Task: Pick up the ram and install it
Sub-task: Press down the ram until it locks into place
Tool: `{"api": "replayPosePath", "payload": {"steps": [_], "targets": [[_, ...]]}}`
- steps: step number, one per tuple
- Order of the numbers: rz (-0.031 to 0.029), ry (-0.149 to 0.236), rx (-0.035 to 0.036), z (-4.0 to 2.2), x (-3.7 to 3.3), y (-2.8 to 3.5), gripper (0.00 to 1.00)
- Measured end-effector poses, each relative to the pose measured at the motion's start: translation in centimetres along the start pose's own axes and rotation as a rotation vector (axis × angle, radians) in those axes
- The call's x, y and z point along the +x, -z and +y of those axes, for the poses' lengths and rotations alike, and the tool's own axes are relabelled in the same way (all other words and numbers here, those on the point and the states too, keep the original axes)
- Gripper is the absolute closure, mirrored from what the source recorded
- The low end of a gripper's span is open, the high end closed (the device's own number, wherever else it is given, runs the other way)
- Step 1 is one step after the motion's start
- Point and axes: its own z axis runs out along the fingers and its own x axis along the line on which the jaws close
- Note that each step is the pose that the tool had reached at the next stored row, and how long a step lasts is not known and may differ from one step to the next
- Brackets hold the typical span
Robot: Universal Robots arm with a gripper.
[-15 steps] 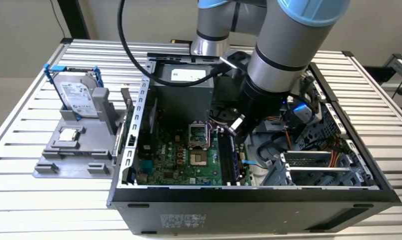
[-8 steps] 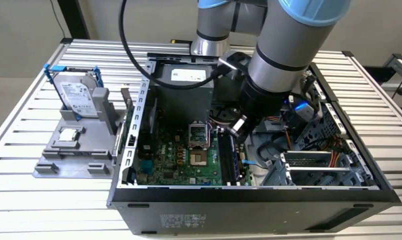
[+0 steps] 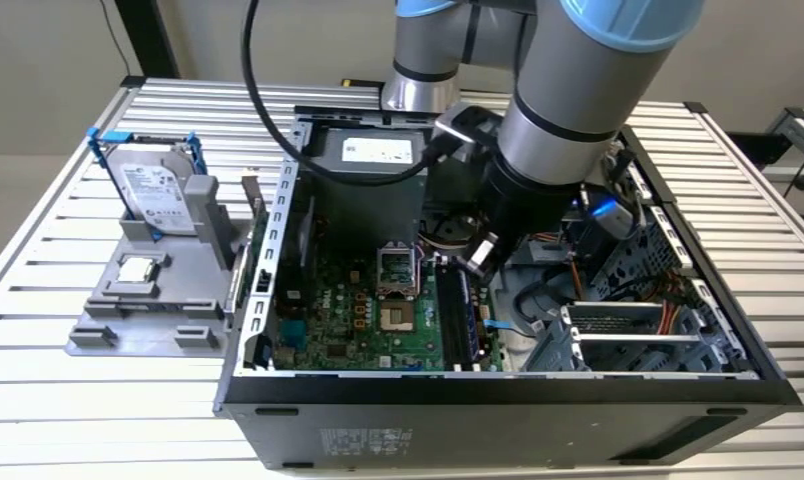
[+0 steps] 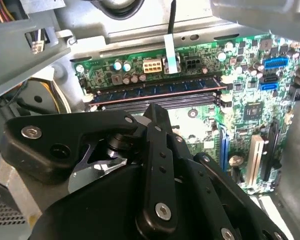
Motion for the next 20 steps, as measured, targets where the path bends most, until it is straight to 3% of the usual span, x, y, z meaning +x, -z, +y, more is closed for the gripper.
{"api": "replayPosePath", "payload": {"steps": [8, 13, 15, 20], "targets": [[0.0018, 0.098, 0.0026, -0.02, -0.02, 0.0, 1.0], [-0.0074, 0.163, 0.0056, -0.02, -0.03, 0.01, 1.0], [-0.0093, 0.19, 0.0036, -0.01, -0.02, 0.0, 1.0], [-0.0073, 0.269, -0.0013, -0.02, -0.02, -0.01, 1.0]]}}
